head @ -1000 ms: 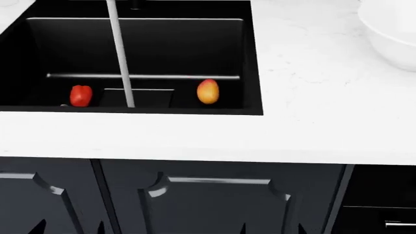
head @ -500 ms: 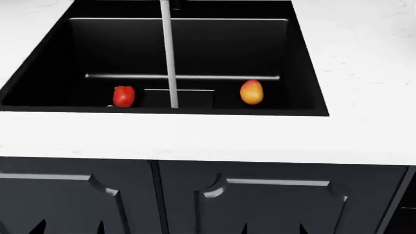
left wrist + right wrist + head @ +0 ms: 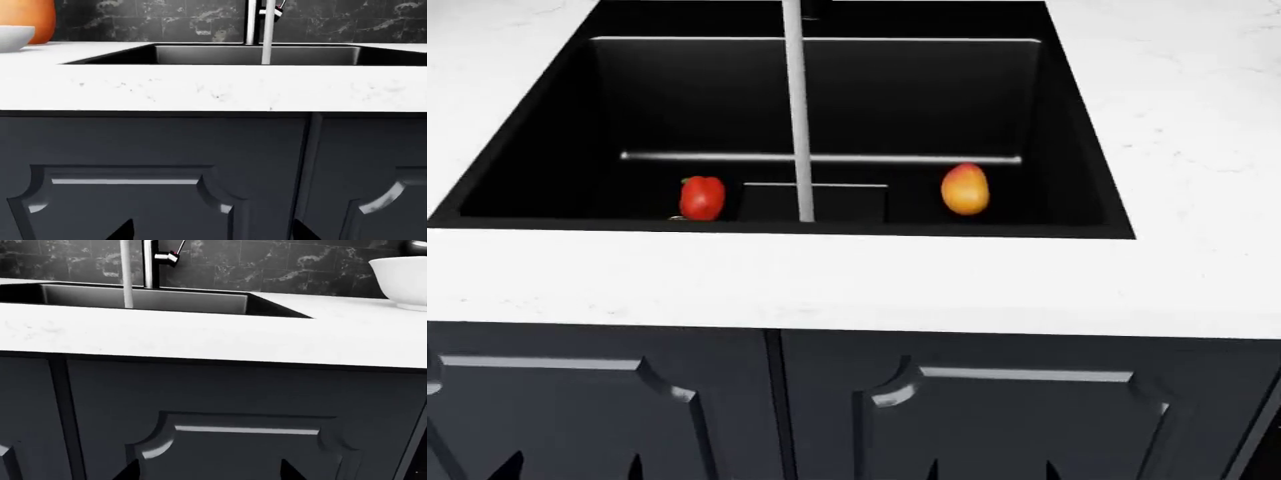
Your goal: Pick the eggplants and mangos from the sink and place them in one bowl. Place the bell pepper in the other bowl. Then turn off the sink faucet.
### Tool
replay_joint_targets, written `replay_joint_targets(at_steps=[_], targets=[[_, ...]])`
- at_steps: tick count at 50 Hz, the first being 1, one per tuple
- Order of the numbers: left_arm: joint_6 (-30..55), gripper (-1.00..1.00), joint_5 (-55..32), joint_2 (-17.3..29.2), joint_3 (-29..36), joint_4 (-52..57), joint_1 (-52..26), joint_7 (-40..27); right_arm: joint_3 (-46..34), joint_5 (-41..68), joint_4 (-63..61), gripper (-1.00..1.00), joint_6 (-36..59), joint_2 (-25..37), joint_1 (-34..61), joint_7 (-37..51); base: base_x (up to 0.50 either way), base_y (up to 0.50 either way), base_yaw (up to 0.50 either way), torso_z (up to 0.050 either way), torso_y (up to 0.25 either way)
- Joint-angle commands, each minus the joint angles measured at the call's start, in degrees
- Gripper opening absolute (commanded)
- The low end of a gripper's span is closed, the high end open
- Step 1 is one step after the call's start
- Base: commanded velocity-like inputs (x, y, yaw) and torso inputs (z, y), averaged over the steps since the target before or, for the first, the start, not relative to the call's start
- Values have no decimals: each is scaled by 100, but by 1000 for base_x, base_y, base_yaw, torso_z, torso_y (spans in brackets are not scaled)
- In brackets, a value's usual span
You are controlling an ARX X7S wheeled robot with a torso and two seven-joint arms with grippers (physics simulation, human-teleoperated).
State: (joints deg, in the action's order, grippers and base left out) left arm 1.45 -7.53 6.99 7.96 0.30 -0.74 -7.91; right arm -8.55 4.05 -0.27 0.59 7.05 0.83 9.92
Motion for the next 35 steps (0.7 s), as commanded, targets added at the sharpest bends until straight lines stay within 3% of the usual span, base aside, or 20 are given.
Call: replay_joint_targets(at_steps=[1,7,35], targets=[[-66,100,-58,59,62,-5,8,-30,-40,72,4,100,5,43,12,67,0,0,0,0,0],[-173,100,-5,95,102,-21,11,-78,-65,93,-4,100,0,65,4,102,0,0,0,4,0],[-145,100,-167,193,204,-46,-19,-146,-191,185,26,100,-9,157,41,214,0,0,0,50,0]])
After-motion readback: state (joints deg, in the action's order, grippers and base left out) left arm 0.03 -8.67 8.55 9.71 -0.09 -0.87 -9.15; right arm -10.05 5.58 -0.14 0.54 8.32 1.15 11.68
